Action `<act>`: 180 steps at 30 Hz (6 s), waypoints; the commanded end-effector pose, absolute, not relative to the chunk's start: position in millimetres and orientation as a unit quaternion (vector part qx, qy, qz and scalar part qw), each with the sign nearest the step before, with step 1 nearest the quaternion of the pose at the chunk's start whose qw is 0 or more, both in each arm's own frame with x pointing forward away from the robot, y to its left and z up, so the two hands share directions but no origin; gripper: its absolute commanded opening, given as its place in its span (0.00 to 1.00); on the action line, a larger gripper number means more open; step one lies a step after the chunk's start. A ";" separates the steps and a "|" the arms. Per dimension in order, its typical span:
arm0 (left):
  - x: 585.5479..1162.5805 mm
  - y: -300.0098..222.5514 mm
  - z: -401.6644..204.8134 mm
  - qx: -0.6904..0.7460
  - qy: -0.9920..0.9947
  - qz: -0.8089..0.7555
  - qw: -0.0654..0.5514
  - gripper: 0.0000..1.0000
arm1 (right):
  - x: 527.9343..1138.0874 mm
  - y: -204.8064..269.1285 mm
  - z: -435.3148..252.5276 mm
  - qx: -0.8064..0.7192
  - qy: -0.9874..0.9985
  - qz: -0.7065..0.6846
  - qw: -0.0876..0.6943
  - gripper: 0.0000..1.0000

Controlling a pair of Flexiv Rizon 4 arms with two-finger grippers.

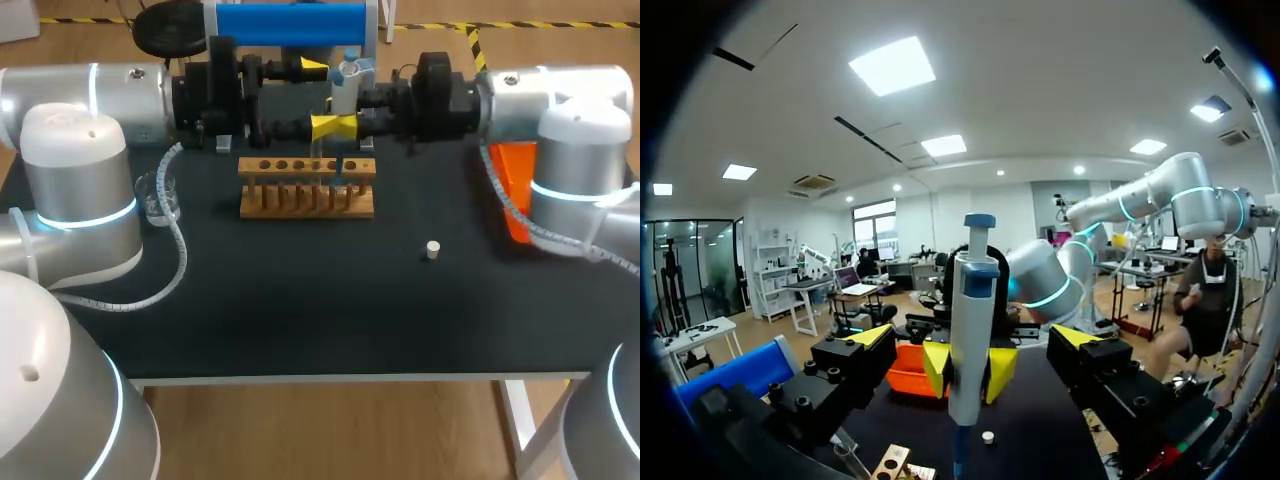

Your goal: Invert the test tube, pick up the pipette, mount the tip to pipette, aspirate from beaker and dispense into the tube, eject the tip, return the pipette, and cap with the stopper.

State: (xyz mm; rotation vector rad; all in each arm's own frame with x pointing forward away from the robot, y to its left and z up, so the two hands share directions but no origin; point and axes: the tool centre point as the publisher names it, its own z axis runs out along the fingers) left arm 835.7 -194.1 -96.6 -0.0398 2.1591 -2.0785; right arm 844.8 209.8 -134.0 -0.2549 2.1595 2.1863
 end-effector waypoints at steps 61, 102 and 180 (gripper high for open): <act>836.3 -195.3 -97.6 -0.013 0.718 -0.692 0.073 1.00 | 941.1 -19.3 -114.7 -0.086 0.707 0.702 -0.018 0.00; 836.3 -195.3 -97.6 -0.013 0.718 -0.692 0.073 1.00 | 963.8 -156.1 -139.5 -0.091 0.689 0.718 -0.038 0.00; 890.0 -389.0 -32.5 -0.042 0.758 -0.644 0.092 1.00 | 959.8 -170.4 -155.2 -0.076 0.701 0.708 -0.026 0.00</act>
